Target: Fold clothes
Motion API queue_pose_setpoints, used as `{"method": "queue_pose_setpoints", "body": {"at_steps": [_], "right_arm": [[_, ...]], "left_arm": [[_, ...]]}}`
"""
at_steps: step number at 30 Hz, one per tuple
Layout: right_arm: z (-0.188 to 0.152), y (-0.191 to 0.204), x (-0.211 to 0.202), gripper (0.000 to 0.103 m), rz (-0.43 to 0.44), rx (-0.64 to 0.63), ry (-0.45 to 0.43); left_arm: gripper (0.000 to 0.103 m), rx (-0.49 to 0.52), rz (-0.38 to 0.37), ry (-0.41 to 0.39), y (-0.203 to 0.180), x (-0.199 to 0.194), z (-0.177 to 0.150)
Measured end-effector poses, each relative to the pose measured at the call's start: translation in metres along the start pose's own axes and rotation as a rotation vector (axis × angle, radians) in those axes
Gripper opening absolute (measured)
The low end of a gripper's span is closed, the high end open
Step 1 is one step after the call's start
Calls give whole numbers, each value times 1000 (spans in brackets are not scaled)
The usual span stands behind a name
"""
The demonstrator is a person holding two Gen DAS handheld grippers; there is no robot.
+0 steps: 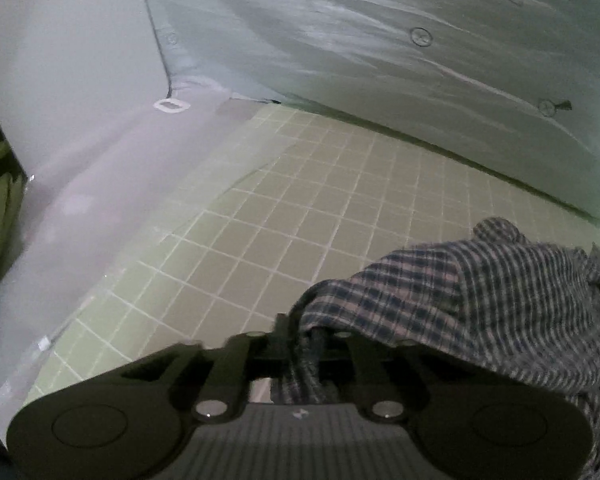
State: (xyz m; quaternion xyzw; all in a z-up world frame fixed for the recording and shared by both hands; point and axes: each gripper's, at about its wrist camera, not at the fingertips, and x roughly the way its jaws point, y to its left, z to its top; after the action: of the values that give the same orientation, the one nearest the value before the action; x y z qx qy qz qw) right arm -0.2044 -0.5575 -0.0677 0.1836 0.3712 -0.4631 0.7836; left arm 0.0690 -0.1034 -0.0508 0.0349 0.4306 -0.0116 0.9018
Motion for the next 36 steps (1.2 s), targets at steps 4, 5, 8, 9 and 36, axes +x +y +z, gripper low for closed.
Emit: {"method": "queue_pose_setpoints", "body": {"at_steps": [4,5,8,9,36], "right_arm": [[5,15,-11,72,-2,24,-38],[7,18,-14,73,-2,30,-48],[18,36,-15,78,36,19,-76],[22,43,-14,78,56,11,-85],[26,63,-9,86,74,-82,-95]], "left_arm": [[56,87,-45,-27,-22,-7,-9],[56,84,-59,-25,-26,-6,-10],[59,91,-68,-13,-45,2,-11],[59,106,-58,-9,-50,6,-11],[81,457,-136,-115,-118,-25,-39]]}}
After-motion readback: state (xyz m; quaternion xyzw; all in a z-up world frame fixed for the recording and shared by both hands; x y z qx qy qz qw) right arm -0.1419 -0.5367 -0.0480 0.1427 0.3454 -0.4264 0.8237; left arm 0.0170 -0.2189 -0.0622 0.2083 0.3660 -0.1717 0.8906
